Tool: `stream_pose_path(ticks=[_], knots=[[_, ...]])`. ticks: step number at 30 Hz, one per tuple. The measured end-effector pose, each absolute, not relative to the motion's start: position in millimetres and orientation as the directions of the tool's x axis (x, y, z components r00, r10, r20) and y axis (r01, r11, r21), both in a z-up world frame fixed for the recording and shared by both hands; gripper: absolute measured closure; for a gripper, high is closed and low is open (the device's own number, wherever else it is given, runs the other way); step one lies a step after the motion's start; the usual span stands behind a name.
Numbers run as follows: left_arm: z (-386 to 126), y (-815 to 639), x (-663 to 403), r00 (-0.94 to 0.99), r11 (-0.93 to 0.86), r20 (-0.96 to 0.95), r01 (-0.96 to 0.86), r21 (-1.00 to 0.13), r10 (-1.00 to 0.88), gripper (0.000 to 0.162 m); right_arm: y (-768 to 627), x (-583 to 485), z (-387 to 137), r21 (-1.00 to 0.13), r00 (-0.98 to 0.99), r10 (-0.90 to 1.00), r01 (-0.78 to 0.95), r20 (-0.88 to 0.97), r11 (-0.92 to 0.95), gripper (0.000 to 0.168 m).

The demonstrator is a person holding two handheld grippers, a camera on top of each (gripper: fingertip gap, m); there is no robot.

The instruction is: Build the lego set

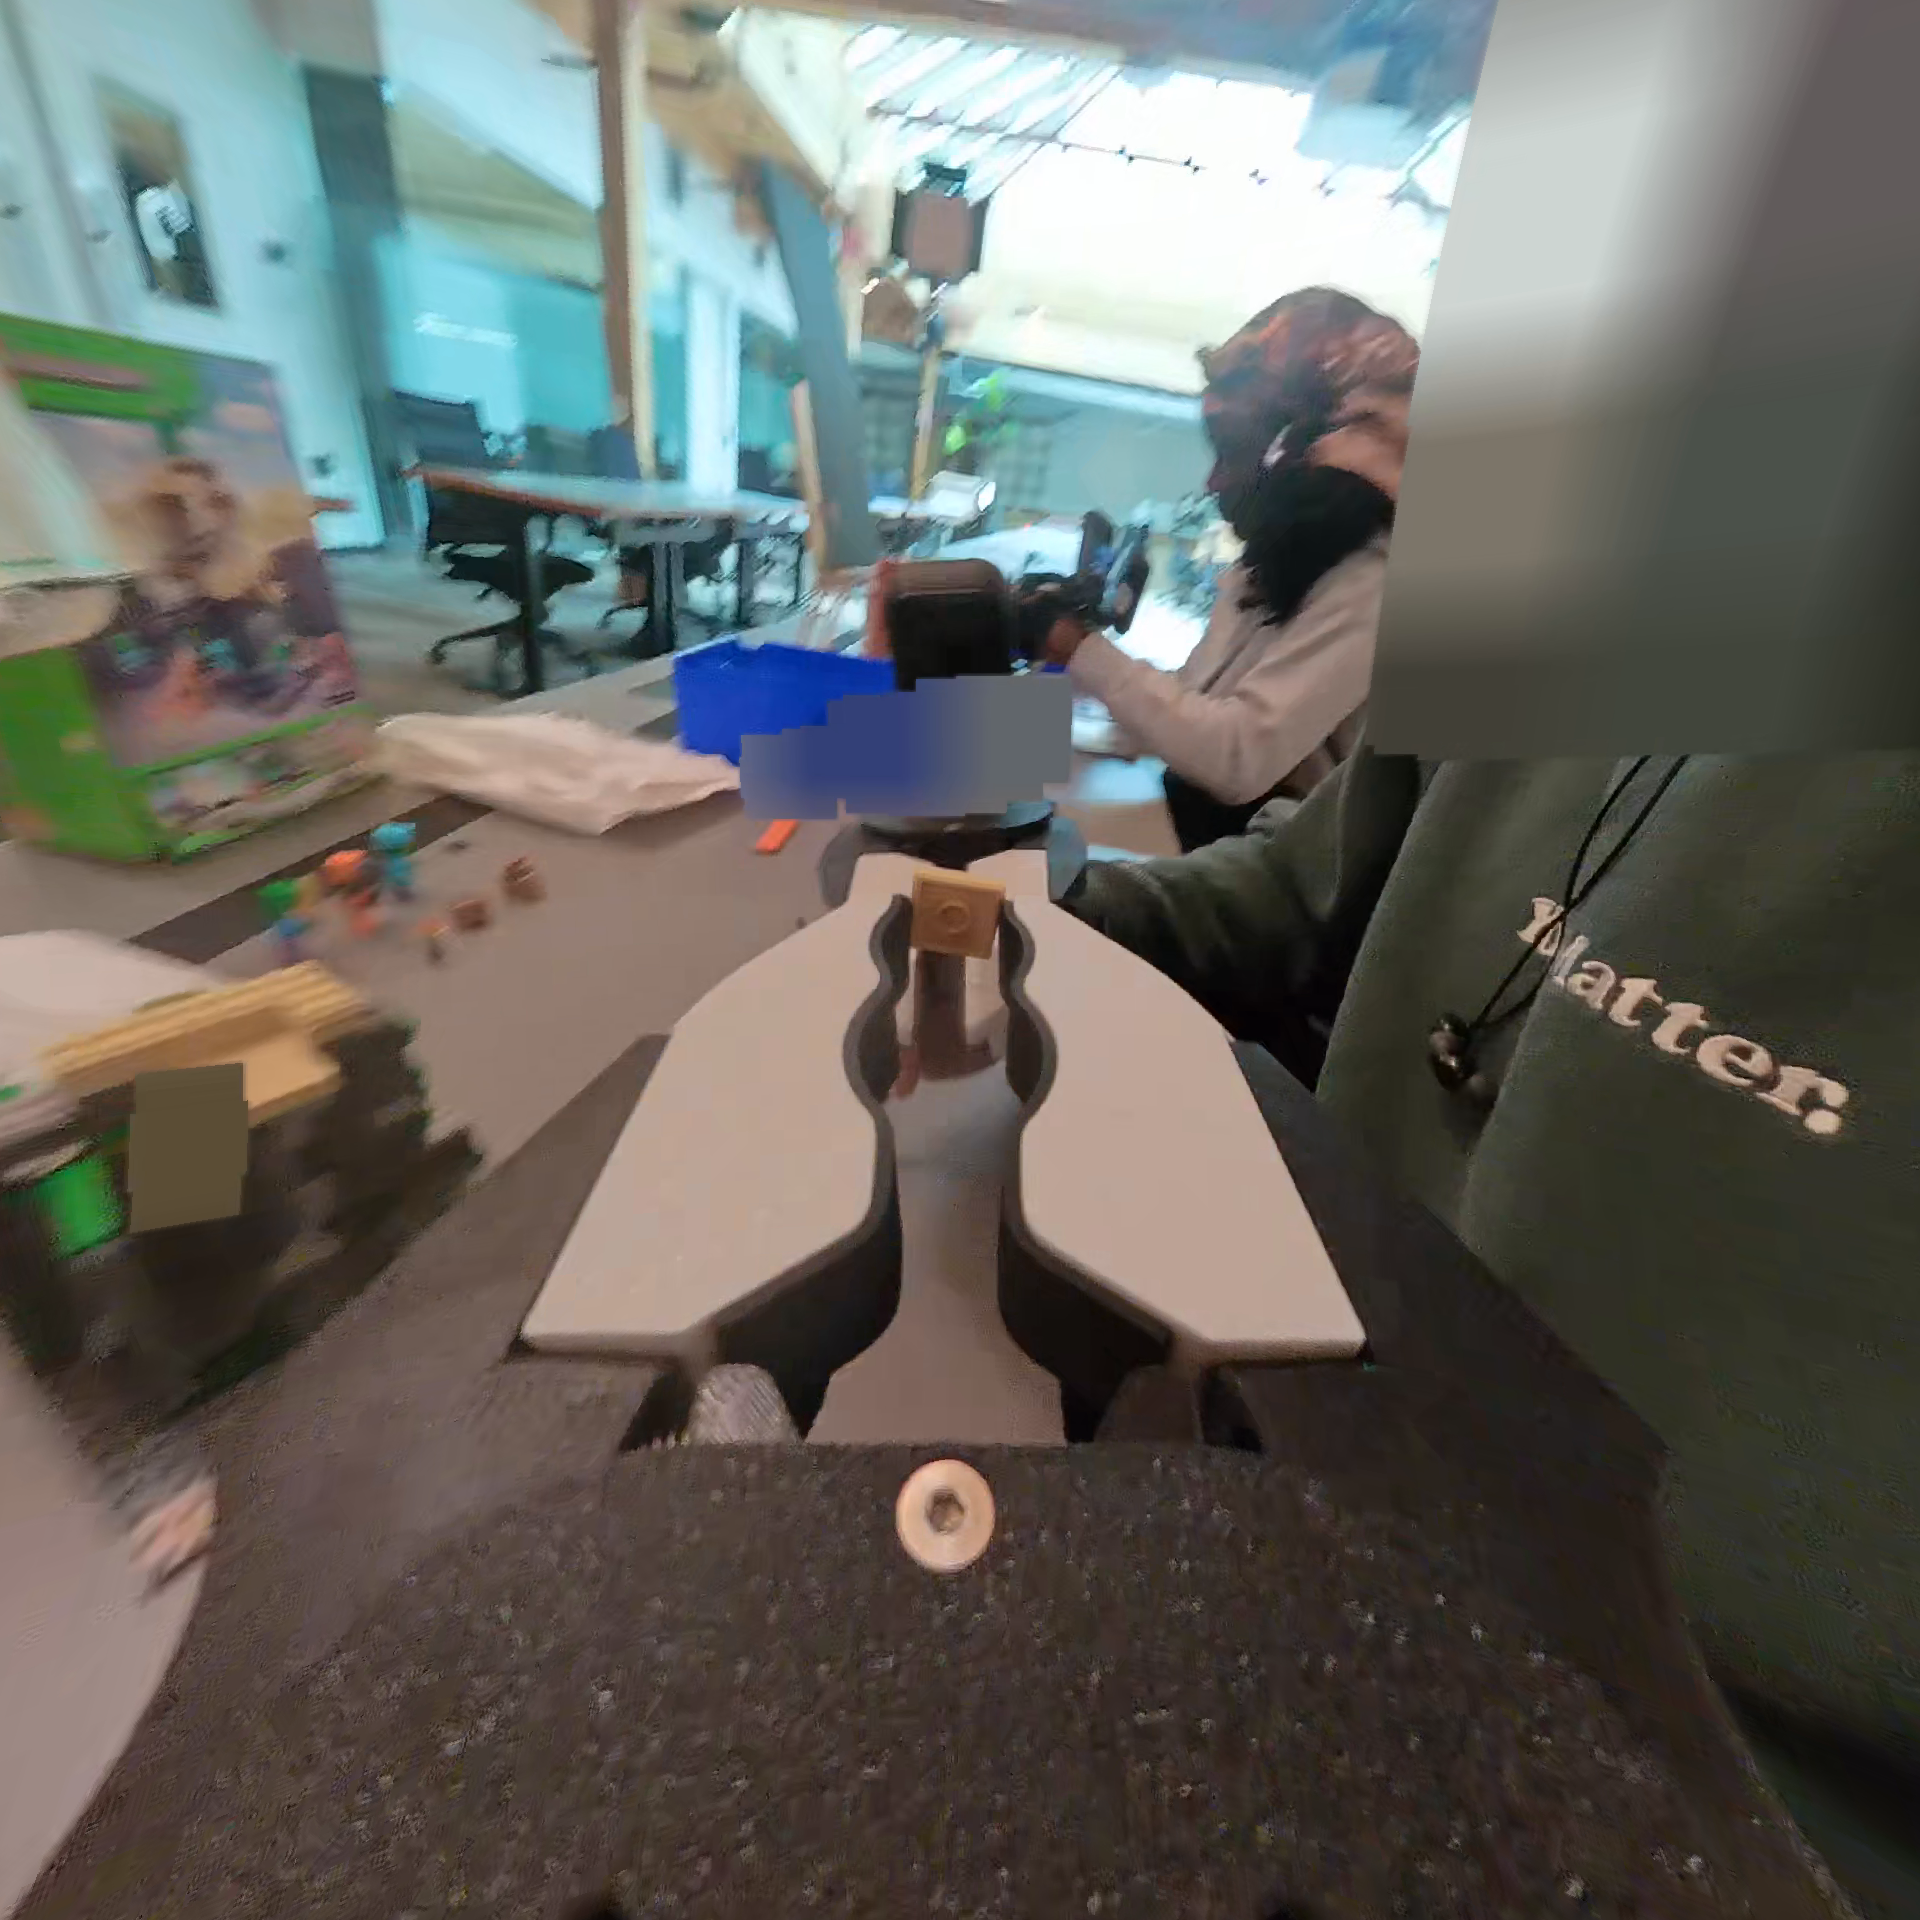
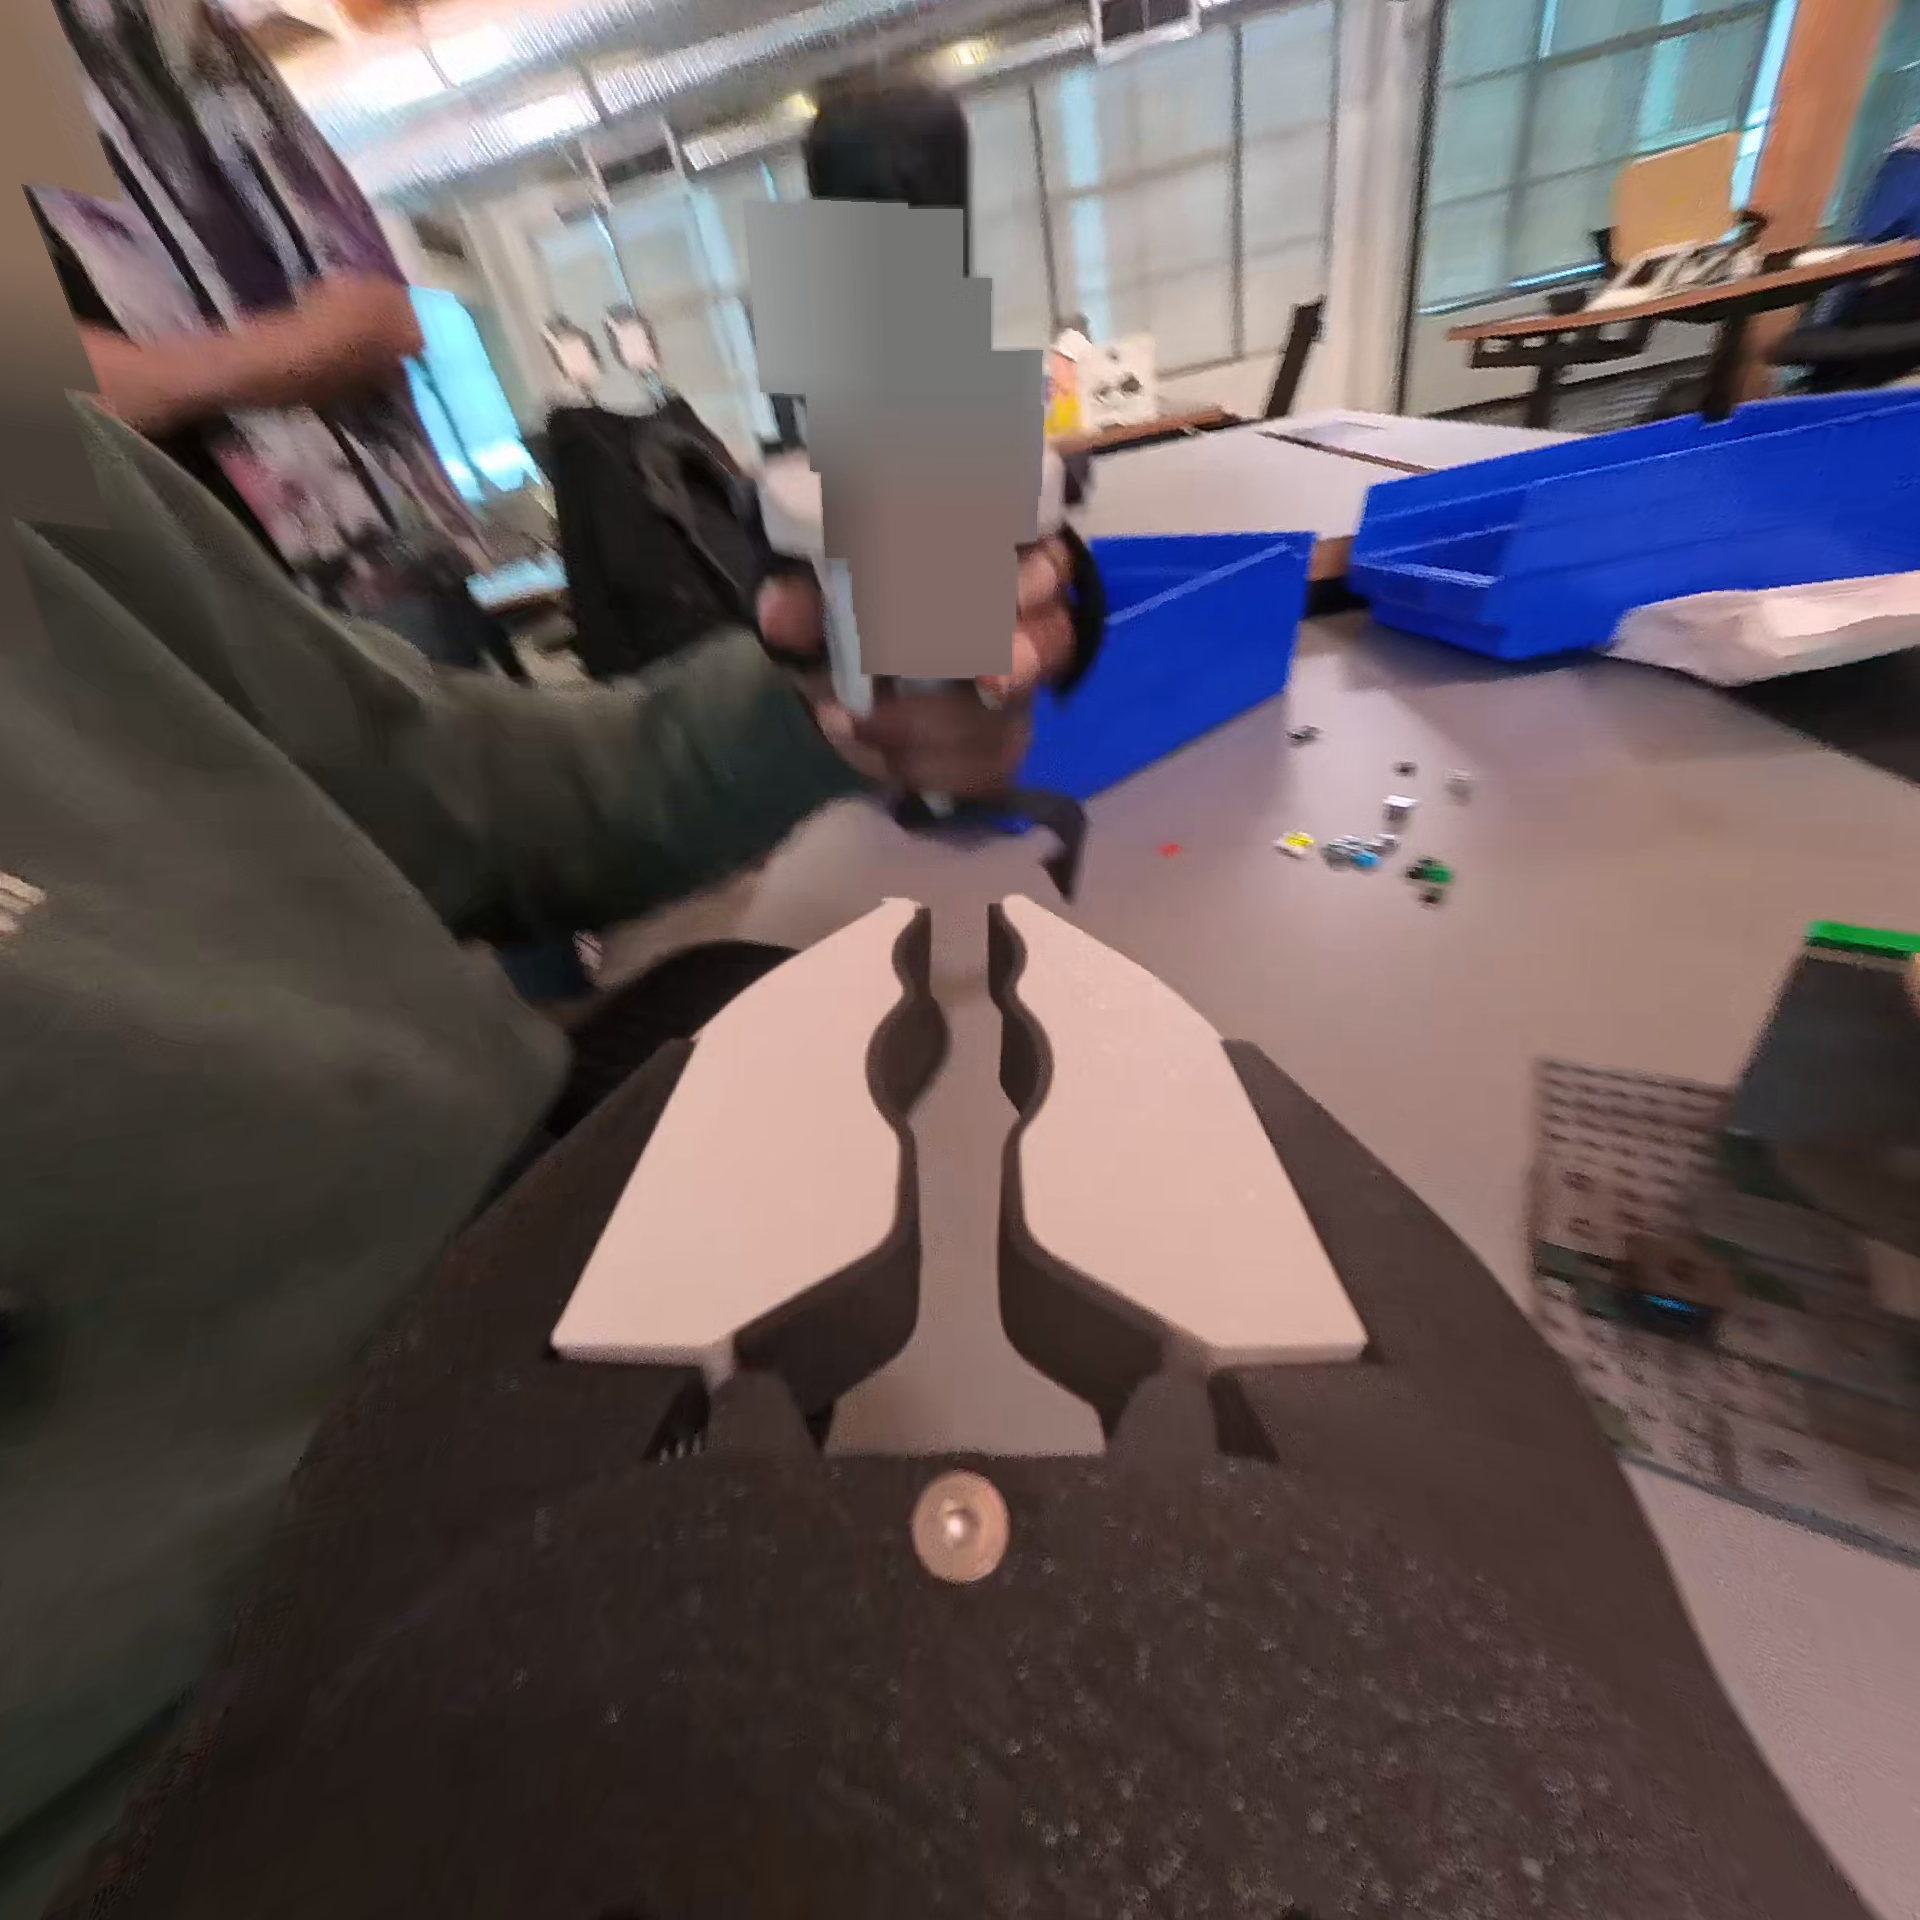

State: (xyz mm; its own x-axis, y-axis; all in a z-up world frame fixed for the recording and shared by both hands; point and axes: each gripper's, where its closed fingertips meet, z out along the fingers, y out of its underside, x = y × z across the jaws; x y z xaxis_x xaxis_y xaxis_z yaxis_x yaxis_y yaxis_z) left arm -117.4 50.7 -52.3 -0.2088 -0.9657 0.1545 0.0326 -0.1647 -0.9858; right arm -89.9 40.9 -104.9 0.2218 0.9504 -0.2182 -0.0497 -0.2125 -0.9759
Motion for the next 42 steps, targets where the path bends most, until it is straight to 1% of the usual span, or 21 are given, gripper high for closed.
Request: stream_pose_path(ticks=[3,5,9,13,16,19,21,22,23,26,31,35,42], knots=[[-61,40,-87,-0.312,-0.162,0.128,0.084,-0.983,-0.941,0.146,36,-85,-94,-0.933,0.122,0.928,-0.125,-0.353,-0.339,0.157],[-60,35,-75,-0.361,-0.165,0.111,0.121,-0.979,-0.926,0.146,35,-82,-90,-0.893,0.058,0.899,-0.155,-0.435,-0.422,0.153],[-60,26,-65,-0.42,-0.127,0.049,0.16,-0.979,-0.906,0.146,27,-76,-69,-0.788,-0.149,0.828,-0.256,-0.54,-0.56,0.151],[-60,26,-63,-0.43,-0.113,0.025,0.182,-0.977,-0.903,0.146,25,-74,-61,-0.724,-0.242,0.781,-0.292,-0.576,-0.625,0.15],[-61,28,-63,-0.412,-0.084,-0.002,0.189,-0.978,-0.911,0.146,30,-74,-63,-0.675,-0.262,0.739,-0.301,-0.62,-0.673,0.159],[-65,31,-65,-0.374,-0.023,-0.048,0.183,-0.983,-0.926,0.146,32,-73,-64,-0.629,-0.303,0.696,-0.297,-0.651,-0.718,0.161],[-68,33,-66,-0.339,0.031,-0.084,0.161,-0.987,-0.937,0.147,34,-73,-65,-0.627,-0.296,0.695,-0.3,-0.655,-0.719,0.162],[-70,34,-67,-0.325,0.058,-0.103,0.145,-0.988,-0.94,0.156,35,-72,-66,-0.632,-0.286,0.702,-0.305,-0.653,-0.712,0.166],[-72,37,-68,-0.302,0.078,-0.116,0.136,-0.988,-0.946,0.162,36,-71,-66,-0.639,-0.272,0.708,-0.307,-0.652,-0.706,0.166],[-75,41,-69,-0.263,0.114,-0.138,0.103,-0.988,-0.955,0.156,38,-72,-72,-0.692,-0.192,0.745,-0.281,-0.638,-0.665,0.166],[-83,45,-68,-0.207,0.234,-0.233,0.023,-0.972,-0.95,0.146,43,-74,-87,-0.708,-0.113,0.737,-0.213,-0.667,-0.673,0.166],[-94,42,-67,-0.203,0.371,-0.351,-0.071,-0.926,-0.914,0.145,39,-77,-100,-0.692,-0.1,0.704,-0.126,-0.704,-0.71,0.166],[-108,32,-71,-0.271,0.487,-0.435,-0.167,-0.857,-0.859,0.144,29,-82,-110,-0.669,-0.125,0.667,-0.027,-0.735,-0.743,0.166]])
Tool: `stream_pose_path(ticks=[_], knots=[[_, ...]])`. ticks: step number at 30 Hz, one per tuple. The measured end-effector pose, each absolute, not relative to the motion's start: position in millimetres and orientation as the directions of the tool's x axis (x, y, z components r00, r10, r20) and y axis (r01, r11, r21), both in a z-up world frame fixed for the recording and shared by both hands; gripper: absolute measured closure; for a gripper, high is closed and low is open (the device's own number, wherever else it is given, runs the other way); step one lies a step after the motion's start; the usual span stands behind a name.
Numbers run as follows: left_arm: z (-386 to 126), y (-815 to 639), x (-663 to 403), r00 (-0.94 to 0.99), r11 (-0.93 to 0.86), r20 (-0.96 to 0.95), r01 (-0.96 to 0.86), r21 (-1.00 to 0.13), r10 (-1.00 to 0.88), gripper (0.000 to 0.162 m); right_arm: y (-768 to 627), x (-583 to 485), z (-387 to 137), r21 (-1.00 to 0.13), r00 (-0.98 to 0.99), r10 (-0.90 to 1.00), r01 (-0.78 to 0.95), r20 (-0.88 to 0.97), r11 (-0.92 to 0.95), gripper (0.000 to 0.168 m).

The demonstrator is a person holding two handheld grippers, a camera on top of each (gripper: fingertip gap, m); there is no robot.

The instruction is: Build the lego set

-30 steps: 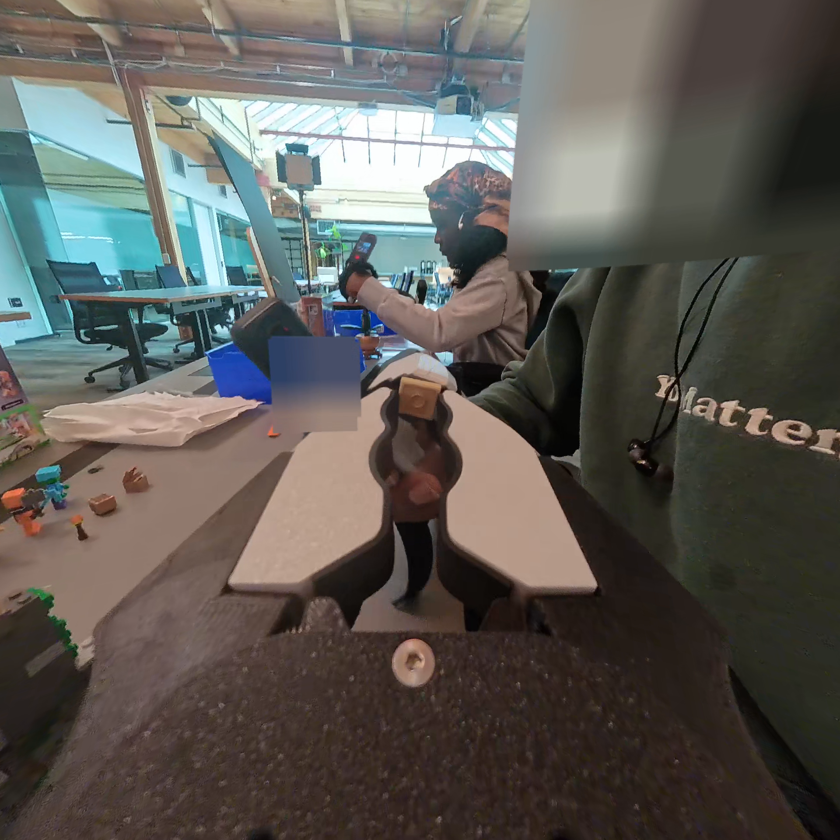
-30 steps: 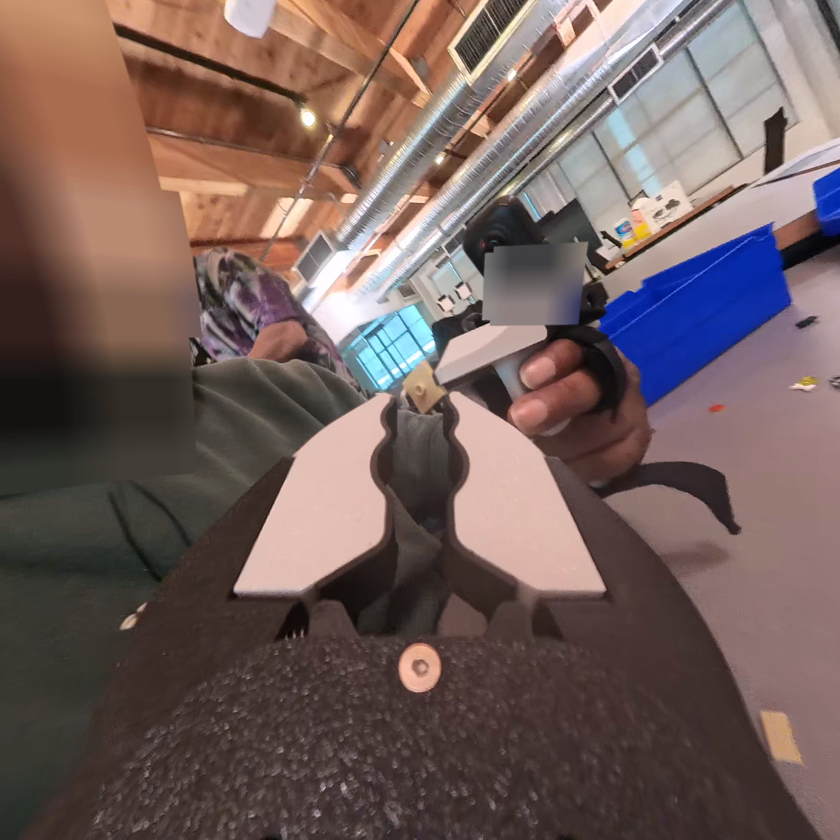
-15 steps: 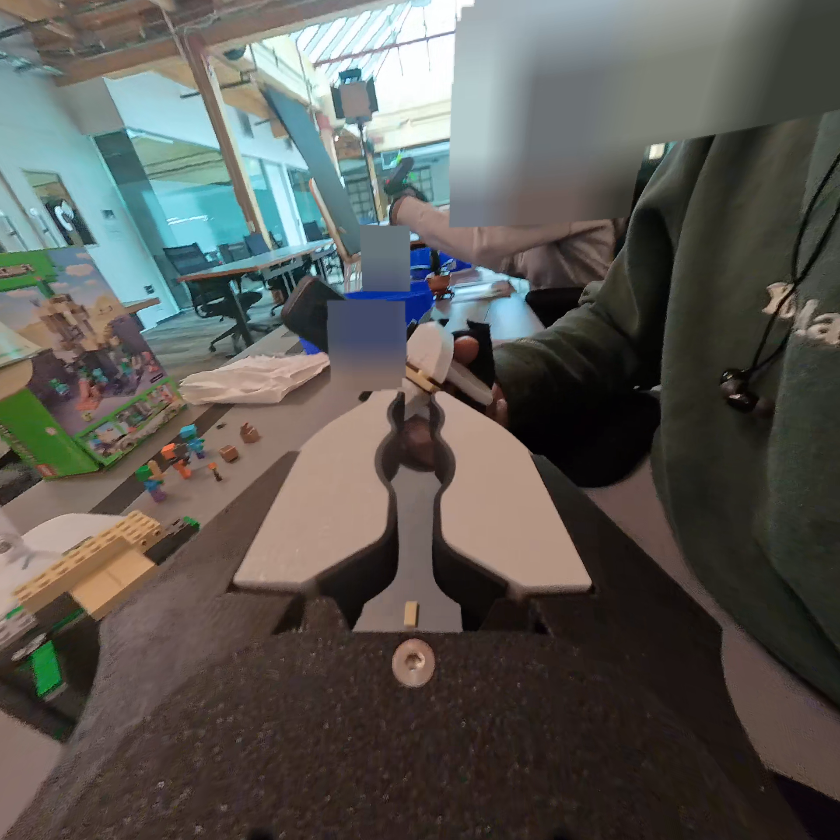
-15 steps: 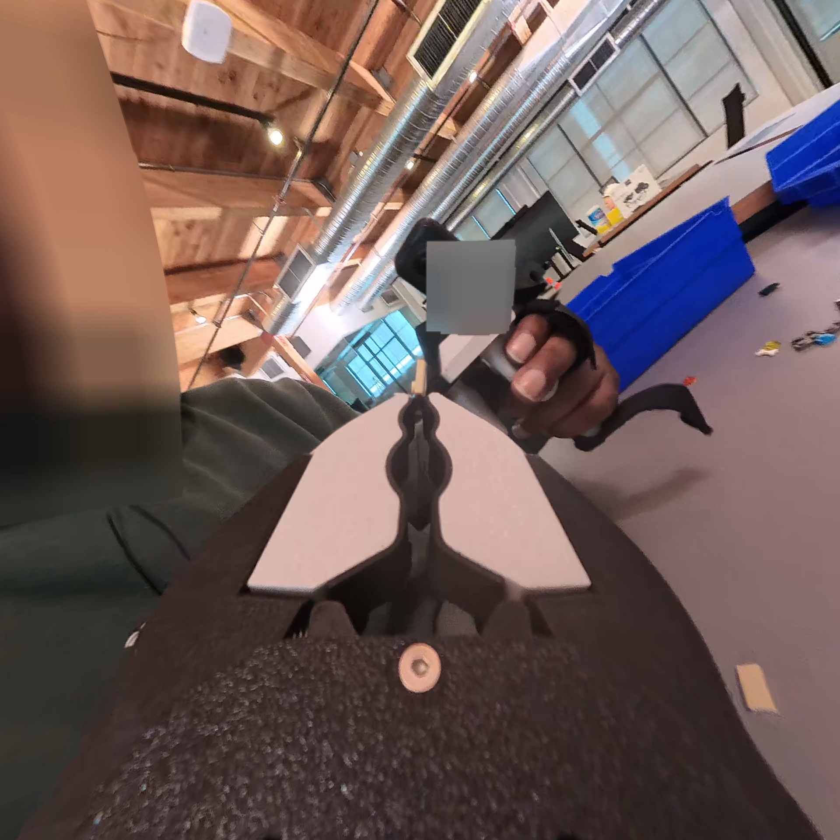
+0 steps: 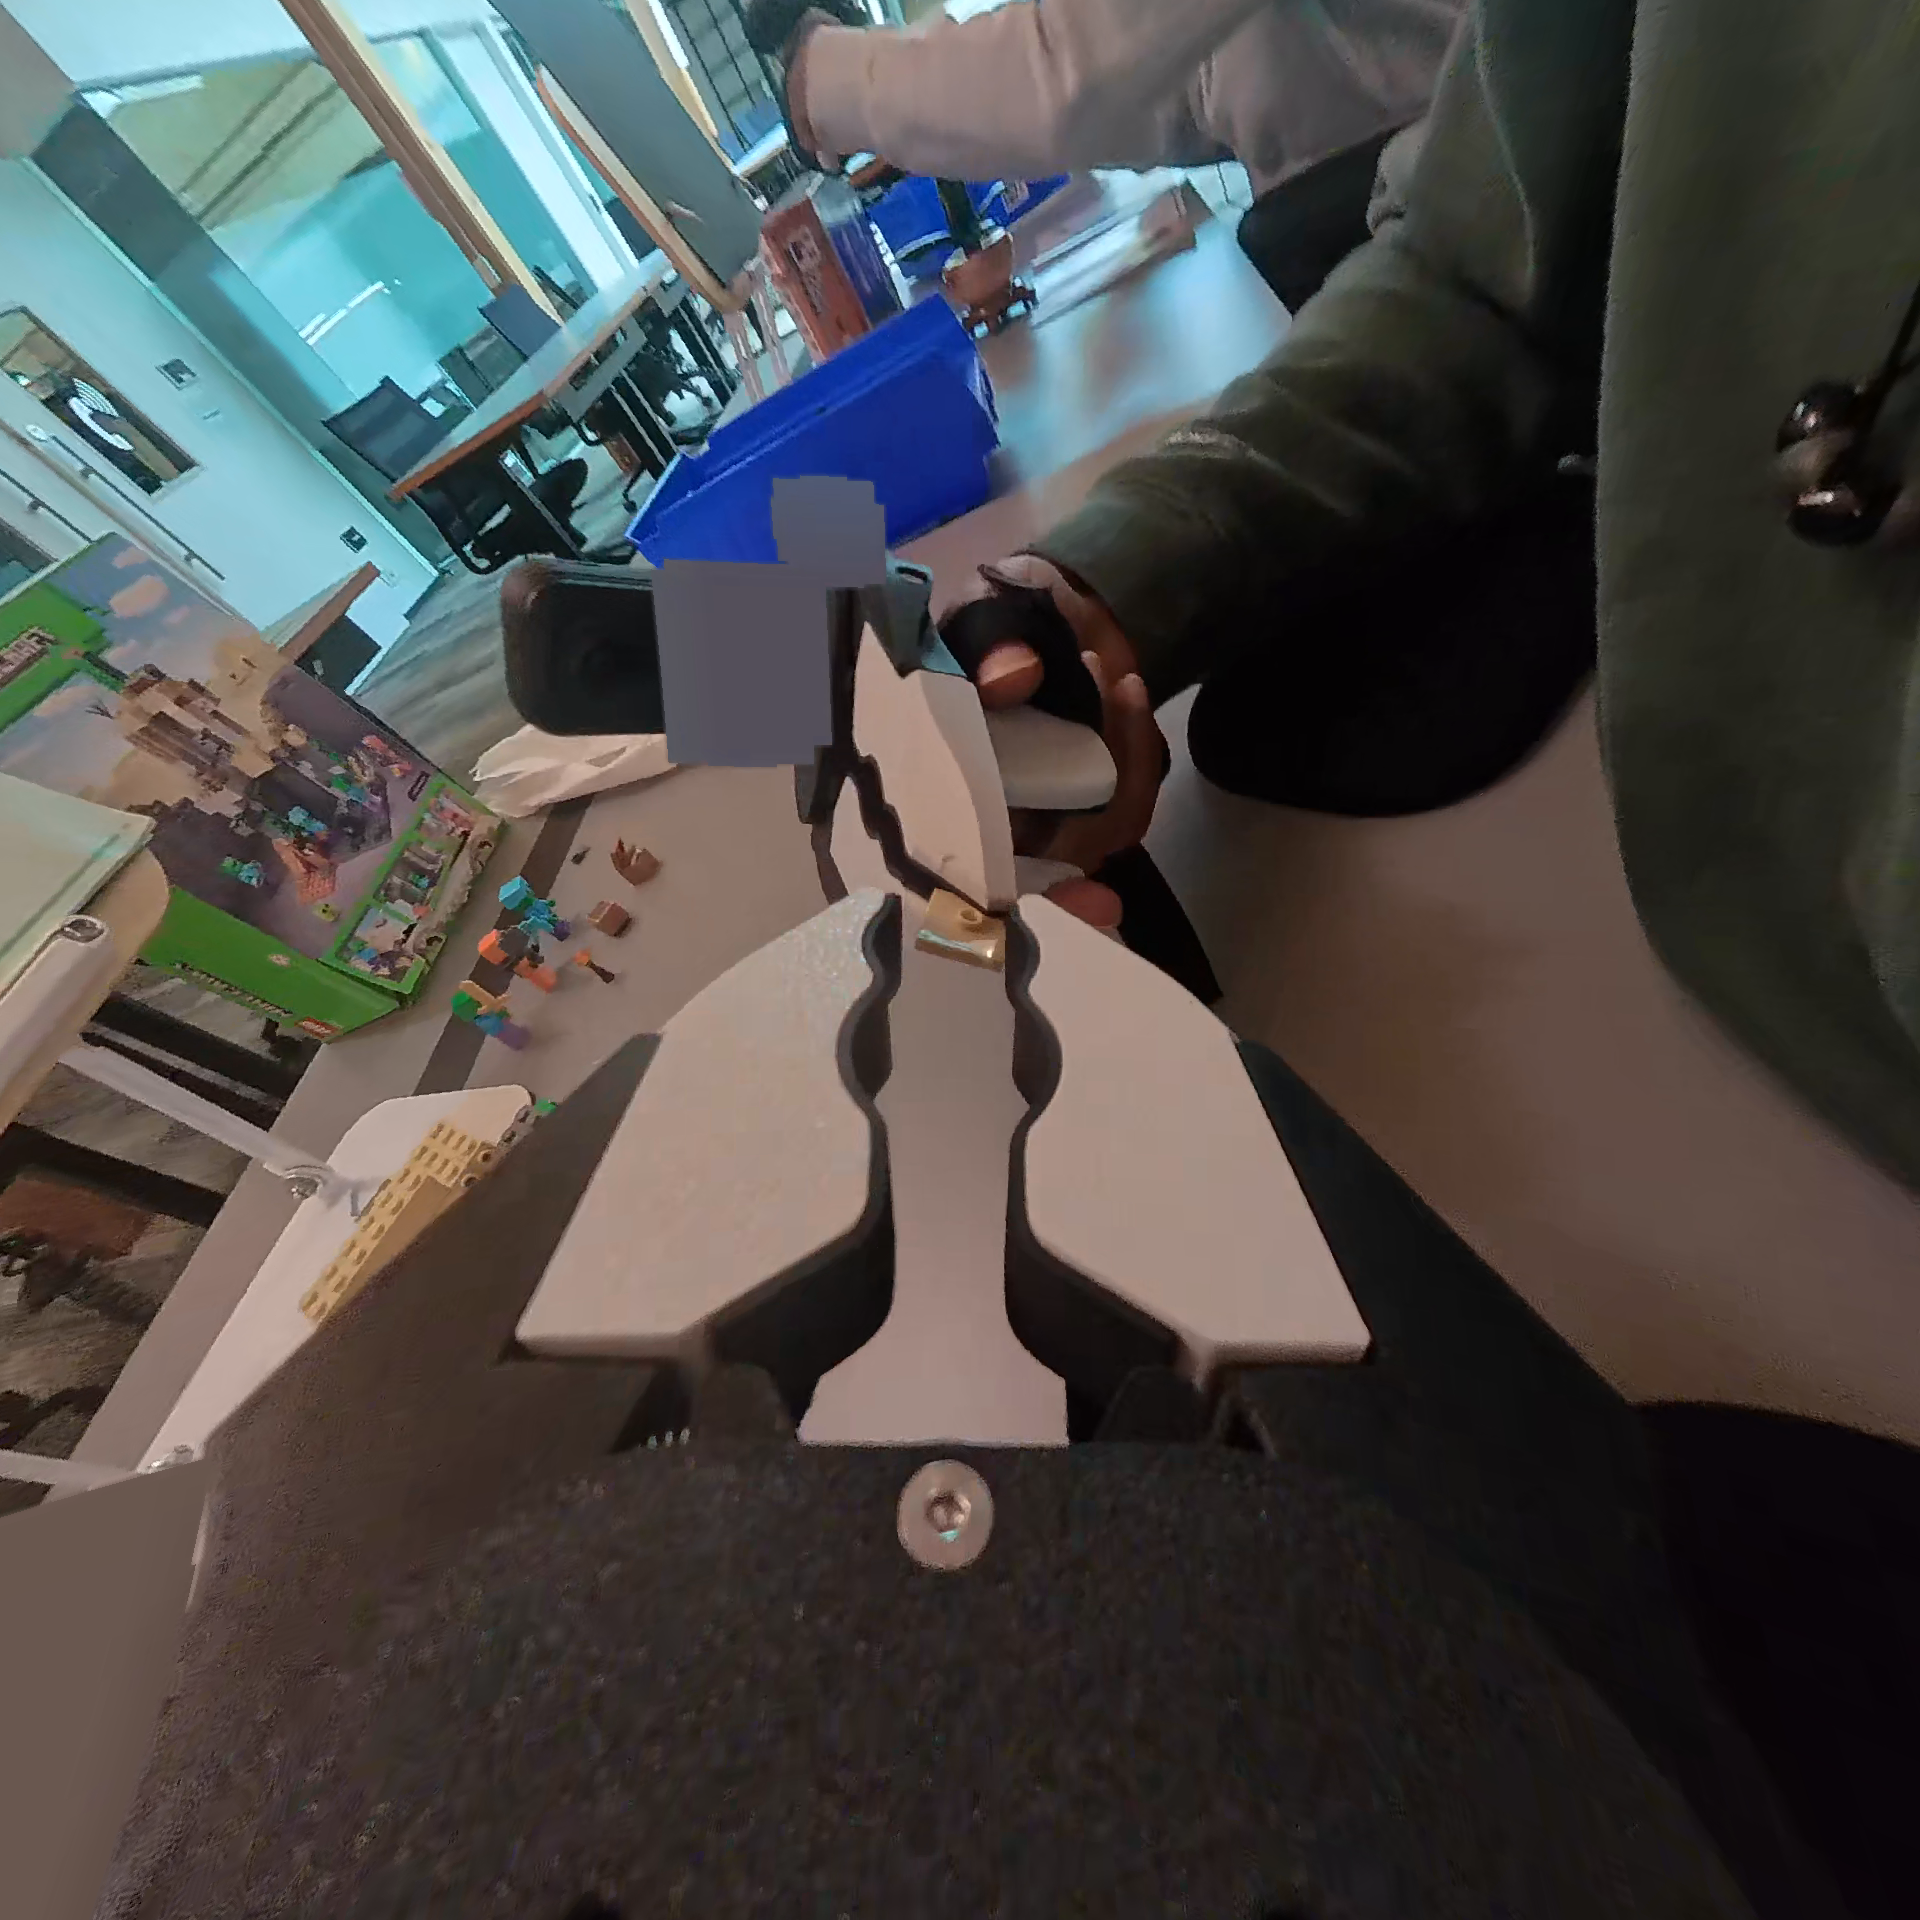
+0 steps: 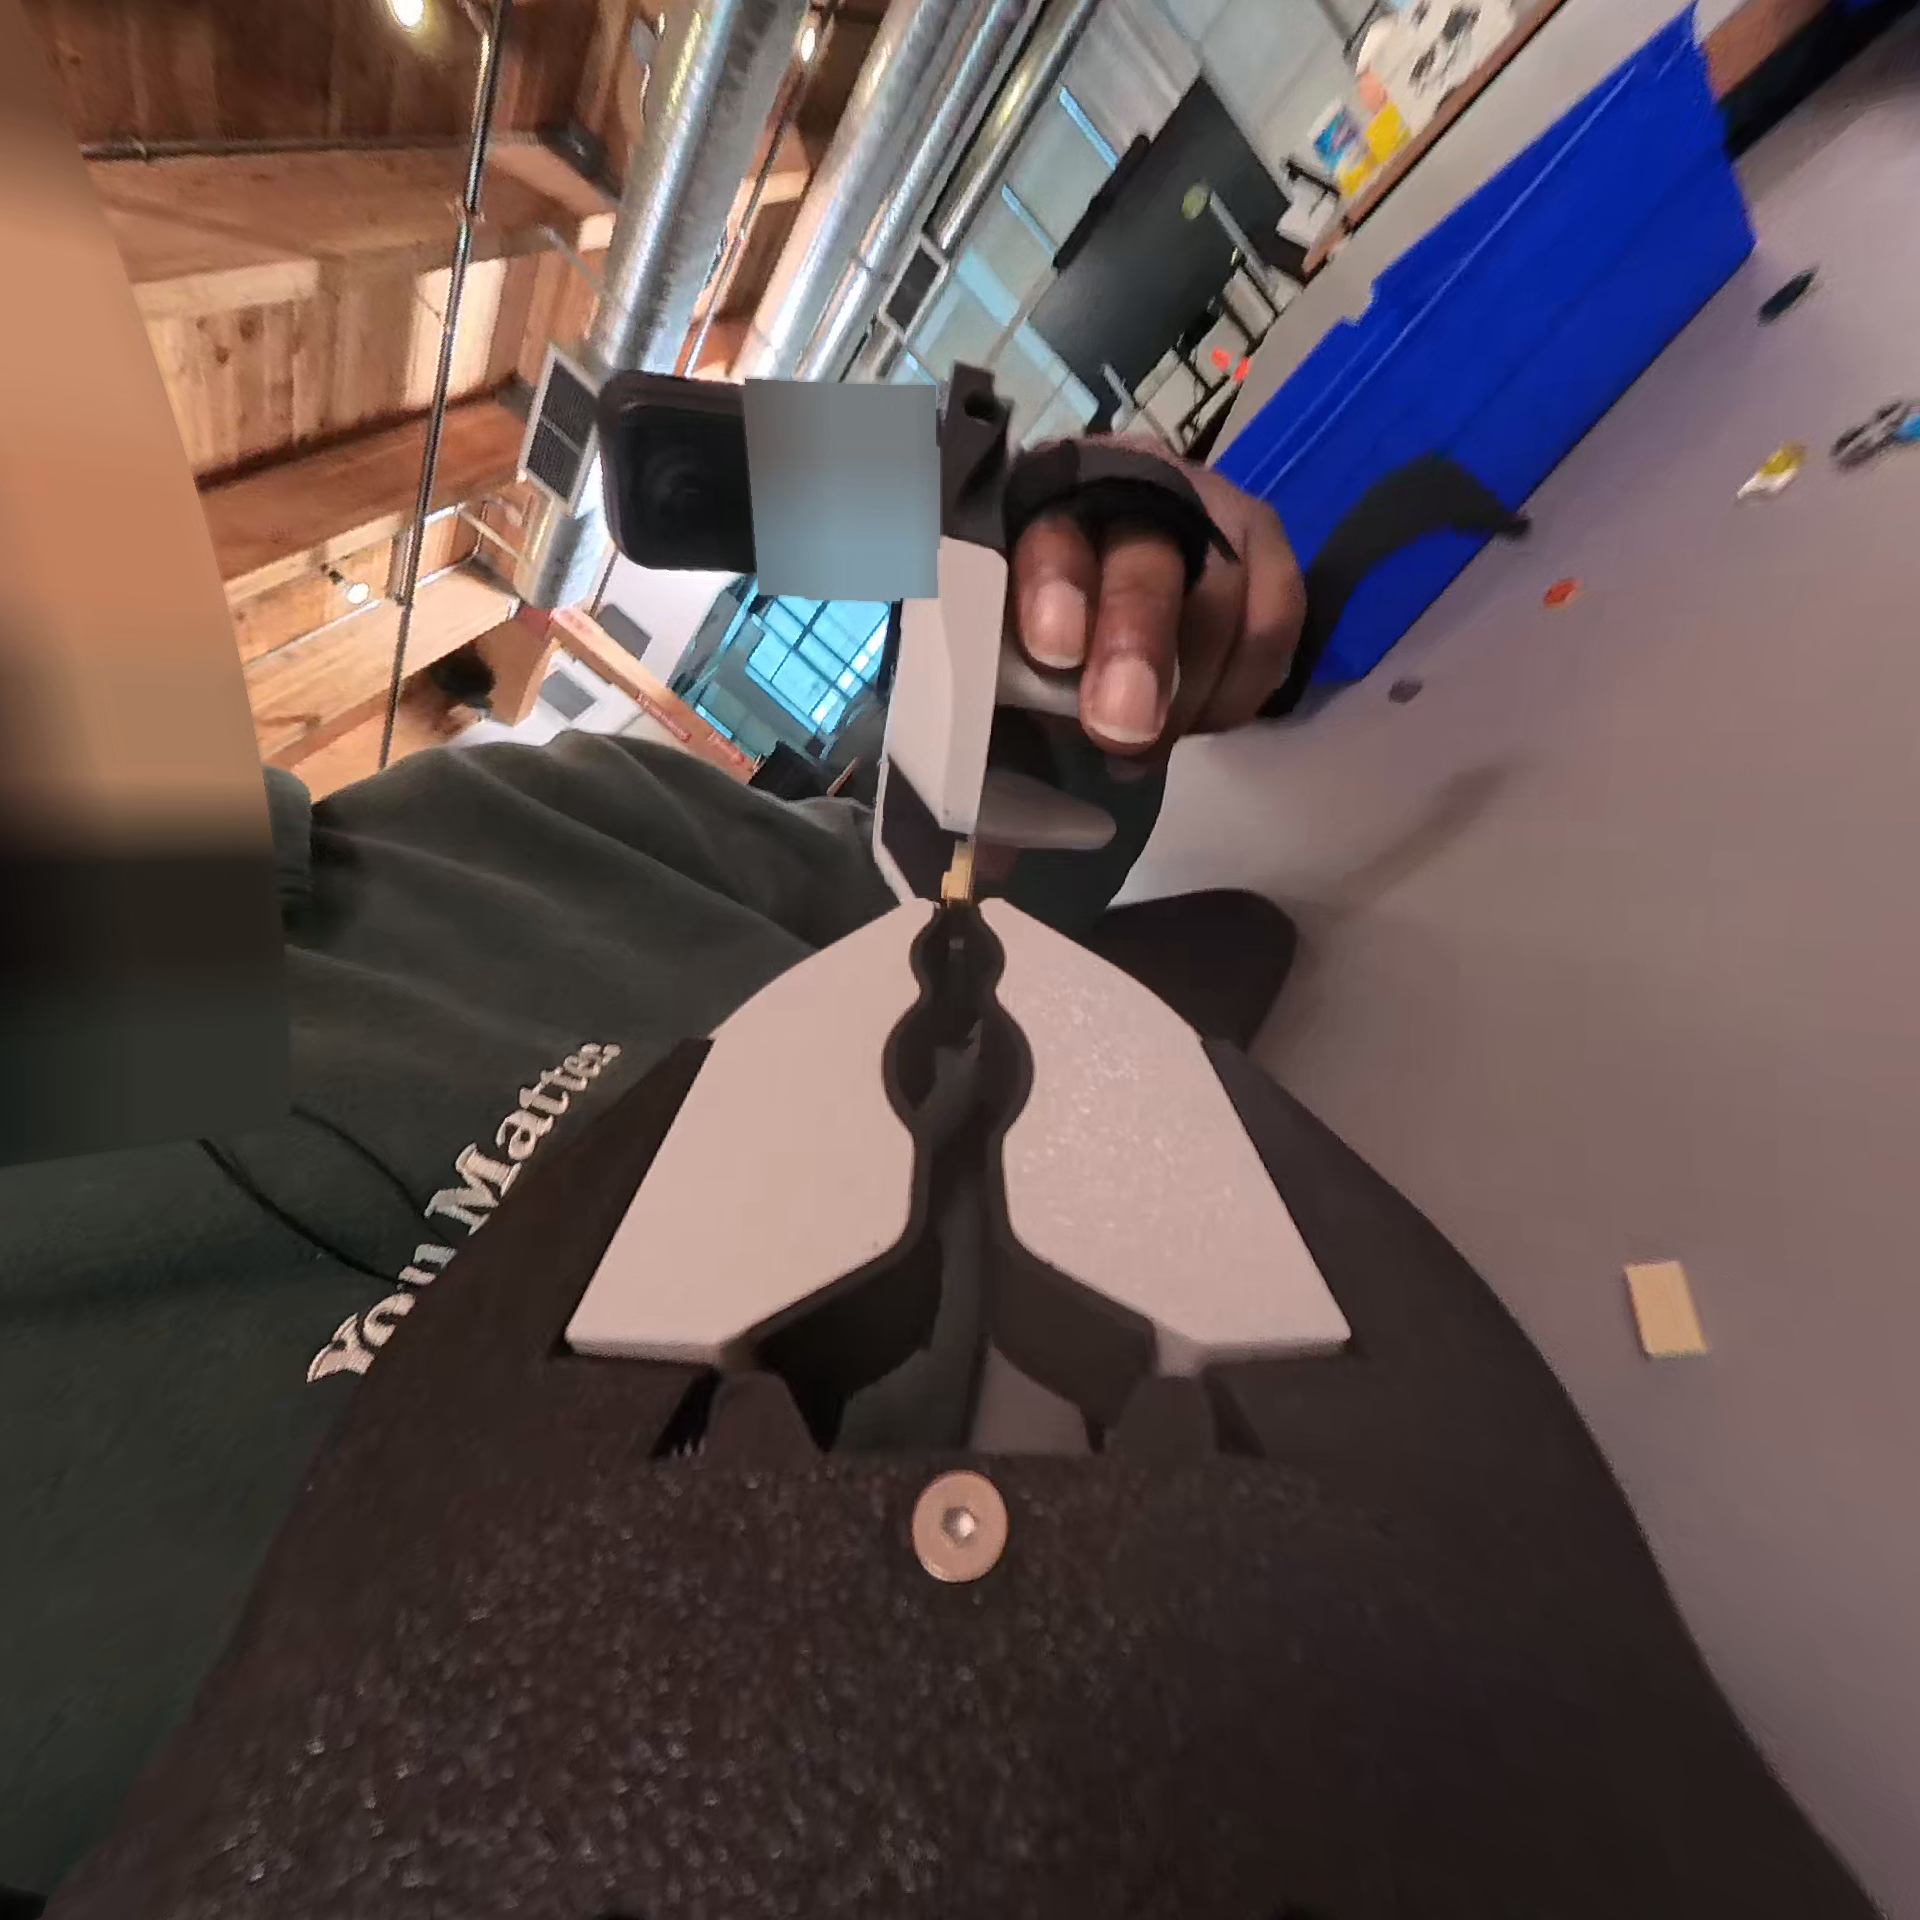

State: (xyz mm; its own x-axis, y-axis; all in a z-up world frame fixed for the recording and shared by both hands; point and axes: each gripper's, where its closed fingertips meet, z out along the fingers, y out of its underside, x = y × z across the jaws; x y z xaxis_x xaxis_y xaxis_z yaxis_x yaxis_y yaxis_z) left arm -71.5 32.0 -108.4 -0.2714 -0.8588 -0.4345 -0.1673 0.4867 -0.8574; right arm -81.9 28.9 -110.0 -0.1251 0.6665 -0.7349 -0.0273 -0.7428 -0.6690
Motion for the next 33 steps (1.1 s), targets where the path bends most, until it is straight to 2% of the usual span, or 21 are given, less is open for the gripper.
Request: stream_pose_path(ticks=[6,11,17,21,25,29,33], knots=[[-120,26,-76,-0.334,0.564,-0.477,-0.251,-0.786,-0.813,0.14,23,-83,-114,-0.651,-0.147,0.642,0.023,-0.753,-0.758,0.166],[-122,26,-76,-0.326,0.575,-0.492,-0.251,-0.779,-0.808,0.146,22,-85,-118,-0.644,-0.136,0.635,0.036,-0.761,-0.764,0.166],[-124,33,-76,-0.271,0.487,-0.423,-0.249,-0.837,-0.865,0.146,30,-84,-120,-0.687,-0.089,0.684,0.006,-0.724,-0.726,0.164],[-125,45,-71,-0.189,0.325,-0.288,-0.212,-0.921,-0.939,0.146,43,-74,-126,-0.827,0.097,0.825,0.029,-0.557,-0.561,0.159],[-132,61,-58,-0.112,0.172,-0.151,-0.216,-0.961,-0.982,0.146,58,-58,-132,-0.935,0.295,0.914,0.138,-0.277,-0.327,0.152],[-151,67,-39,-0.108,0.082,-0.055,-0.264,-0.961,-0.993,0.146,63,-41,-149,-0.929,0.391,0.921,0.34,0.001,-0.144,0.146],[-172,67,-21,-0.148,0.078,-0.032,-0.317,-0.945,-0.988,0.146,65,-26,-172,-0.865,0.41,0.905,0.488,0.111,-0.115,0.145]])
